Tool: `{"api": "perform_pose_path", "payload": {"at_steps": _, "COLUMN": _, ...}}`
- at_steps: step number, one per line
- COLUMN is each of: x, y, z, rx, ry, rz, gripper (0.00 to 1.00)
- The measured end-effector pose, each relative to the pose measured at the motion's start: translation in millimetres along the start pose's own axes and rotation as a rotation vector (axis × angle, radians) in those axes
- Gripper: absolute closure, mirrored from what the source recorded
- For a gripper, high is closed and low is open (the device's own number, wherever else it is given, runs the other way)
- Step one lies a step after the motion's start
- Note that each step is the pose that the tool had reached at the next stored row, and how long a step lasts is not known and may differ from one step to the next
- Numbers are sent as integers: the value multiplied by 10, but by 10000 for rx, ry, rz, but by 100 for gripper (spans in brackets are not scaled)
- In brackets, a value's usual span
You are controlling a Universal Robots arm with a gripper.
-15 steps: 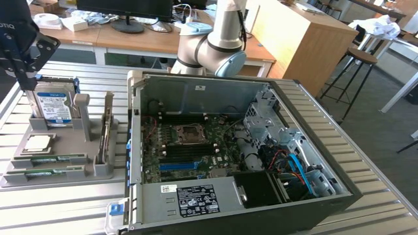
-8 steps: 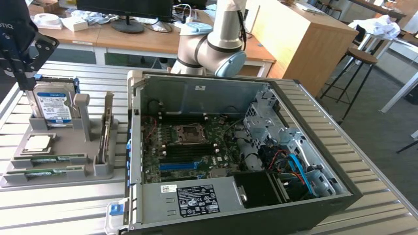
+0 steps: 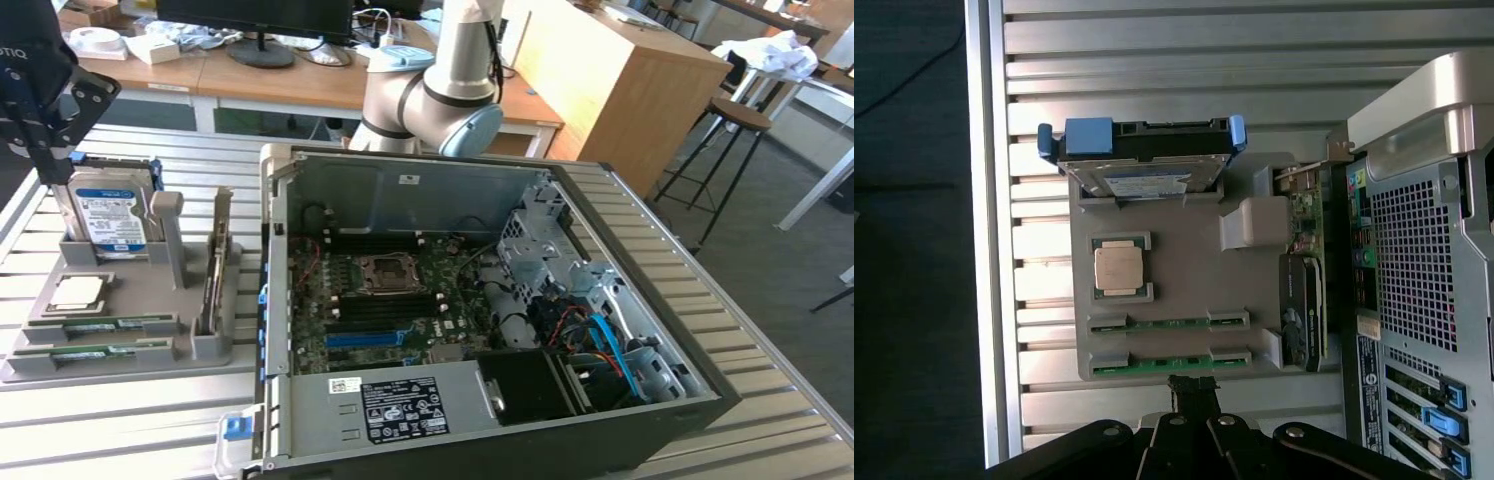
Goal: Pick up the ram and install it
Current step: 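Pick up the ram and move it above insertion slot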
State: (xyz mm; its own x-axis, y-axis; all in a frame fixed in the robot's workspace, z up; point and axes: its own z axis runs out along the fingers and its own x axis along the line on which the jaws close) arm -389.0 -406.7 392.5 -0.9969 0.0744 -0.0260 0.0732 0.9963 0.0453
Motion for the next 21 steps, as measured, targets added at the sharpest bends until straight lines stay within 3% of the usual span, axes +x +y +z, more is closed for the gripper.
{"api": "perform_pose_path", "payload": {"at_steps": 8, "x": 1, "y": 0, "z": 0, "rx": -12, "ry": 23, "rz": -487, "gripper": 90}}
{"api": "perform_pose_path", "payload": {"at_steps": 21, "x": 1, "y": 0, "z": 8, "rx": -67, "ry": 117, "rz": -2593, "gripper": 90}}
